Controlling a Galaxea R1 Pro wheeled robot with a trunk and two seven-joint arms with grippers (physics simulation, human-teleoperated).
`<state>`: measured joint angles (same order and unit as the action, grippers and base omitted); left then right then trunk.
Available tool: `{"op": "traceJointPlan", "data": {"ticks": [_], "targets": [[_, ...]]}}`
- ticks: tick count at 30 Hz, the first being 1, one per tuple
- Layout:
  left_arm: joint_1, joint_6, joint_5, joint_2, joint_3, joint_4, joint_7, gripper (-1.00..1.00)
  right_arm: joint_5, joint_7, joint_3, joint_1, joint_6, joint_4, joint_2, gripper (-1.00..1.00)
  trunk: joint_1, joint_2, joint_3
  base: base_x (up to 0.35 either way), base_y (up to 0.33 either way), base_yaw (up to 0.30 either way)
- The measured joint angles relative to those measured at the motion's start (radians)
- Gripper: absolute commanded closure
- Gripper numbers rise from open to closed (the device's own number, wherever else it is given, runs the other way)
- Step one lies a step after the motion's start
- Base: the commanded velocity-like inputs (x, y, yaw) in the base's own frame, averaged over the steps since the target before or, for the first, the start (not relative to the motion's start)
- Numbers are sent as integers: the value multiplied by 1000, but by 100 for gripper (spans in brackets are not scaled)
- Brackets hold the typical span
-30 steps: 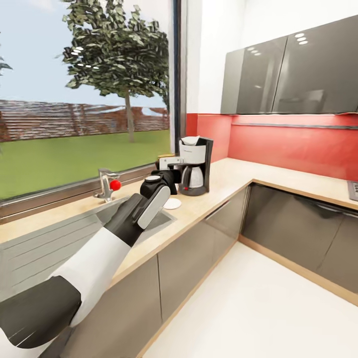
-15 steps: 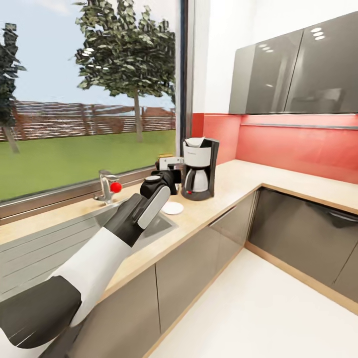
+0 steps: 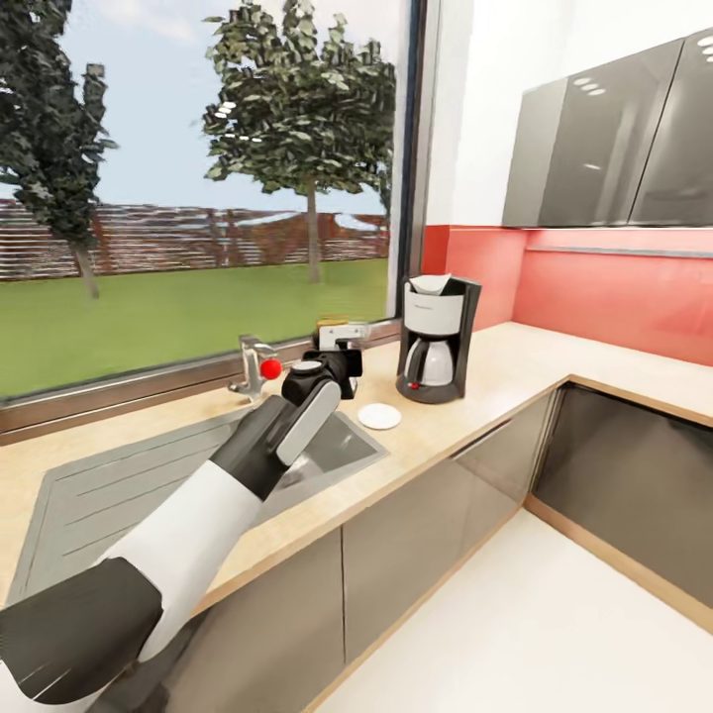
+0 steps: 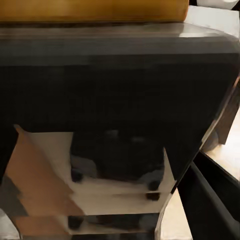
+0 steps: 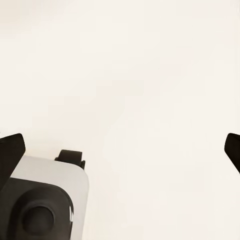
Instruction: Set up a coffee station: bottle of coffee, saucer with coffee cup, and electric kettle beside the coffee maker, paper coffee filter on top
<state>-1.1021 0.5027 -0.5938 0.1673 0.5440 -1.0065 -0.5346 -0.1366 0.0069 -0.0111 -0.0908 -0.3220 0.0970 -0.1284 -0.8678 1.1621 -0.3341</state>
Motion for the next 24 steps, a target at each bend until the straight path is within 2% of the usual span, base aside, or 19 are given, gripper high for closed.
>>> {"op": "traceJointPlan", "data": {"ticks": [1,3,6,18,24], "targets": [[0,-8,3,0,7,8,0,100,0,0,0,0,0,0,0,-100,0,0,0,170,-44,57],[0,-76,1,1,43,49,2,100,0,0,-1,0,1,0,0,-100,0,0,0,226,-69,33],[0,-110,1,2,59,74,5,100,0,0,-1,0,1,0,0,-100,0,0,0,135,-46,13],[0,-128,1,2,68,87,6,100,0,0,-1,0,1,0,0,-100,0,0,0,117,-42,2],[0,-129,1,2,68,86,6,100,0,0,-1,0,1,0,0,-100,0,0,0,74,-152,0]]}}
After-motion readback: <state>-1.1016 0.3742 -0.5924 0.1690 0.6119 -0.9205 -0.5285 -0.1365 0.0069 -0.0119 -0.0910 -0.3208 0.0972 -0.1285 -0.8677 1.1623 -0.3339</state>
